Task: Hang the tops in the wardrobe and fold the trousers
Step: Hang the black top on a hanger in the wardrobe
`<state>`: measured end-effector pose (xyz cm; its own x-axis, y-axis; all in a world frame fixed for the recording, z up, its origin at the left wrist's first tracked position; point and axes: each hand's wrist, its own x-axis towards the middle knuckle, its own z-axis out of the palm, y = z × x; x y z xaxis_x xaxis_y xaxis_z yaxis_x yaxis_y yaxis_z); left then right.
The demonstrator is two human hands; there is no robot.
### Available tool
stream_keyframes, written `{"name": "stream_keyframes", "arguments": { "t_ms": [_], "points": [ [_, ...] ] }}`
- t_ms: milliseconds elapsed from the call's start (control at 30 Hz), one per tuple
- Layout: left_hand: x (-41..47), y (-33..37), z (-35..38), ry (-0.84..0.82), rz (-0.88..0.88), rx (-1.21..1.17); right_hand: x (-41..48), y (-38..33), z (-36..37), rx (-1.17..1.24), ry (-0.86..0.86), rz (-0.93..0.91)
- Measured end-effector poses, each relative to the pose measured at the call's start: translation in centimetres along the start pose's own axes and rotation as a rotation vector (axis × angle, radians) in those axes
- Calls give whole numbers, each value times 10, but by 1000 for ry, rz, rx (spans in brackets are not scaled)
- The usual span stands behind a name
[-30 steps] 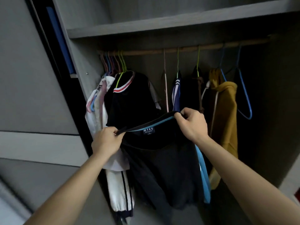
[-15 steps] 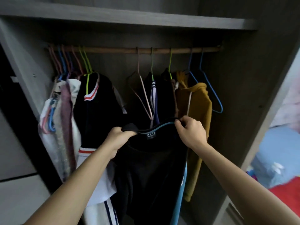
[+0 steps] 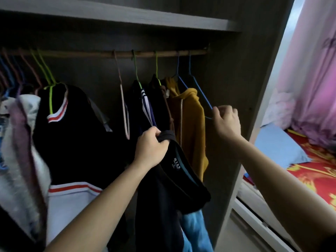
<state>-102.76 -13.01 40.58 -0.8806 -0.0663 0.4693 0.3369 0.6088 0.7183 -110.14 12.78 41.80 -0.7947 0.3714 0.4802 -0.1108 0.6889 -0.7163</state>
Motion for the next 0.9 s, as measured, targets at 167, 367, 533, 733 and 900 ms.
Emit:
{"name": "stream_keyframes", "arguments": {
  "t_ms": [167, 367, 533, 733, 900],
  "points": [
    [1, 4, 20, 3, -51, 84, 69, 10, 13, 35, -194, 123],
    [7, 3, 37, 71, -129, 118, 111, 12, 33, 192, -409, 16],
    [9, -1, 52, 123, -222, 58, 115, 17, 35, 364, -105, 30],
    [4, 4, 73, 91, -237, 36, 90, 46, 10, 476, -10, 60],
    [-6, 13, 82, -3, -243, -56, 31, 72, -8, 389, 120, 8]
  ]
}}
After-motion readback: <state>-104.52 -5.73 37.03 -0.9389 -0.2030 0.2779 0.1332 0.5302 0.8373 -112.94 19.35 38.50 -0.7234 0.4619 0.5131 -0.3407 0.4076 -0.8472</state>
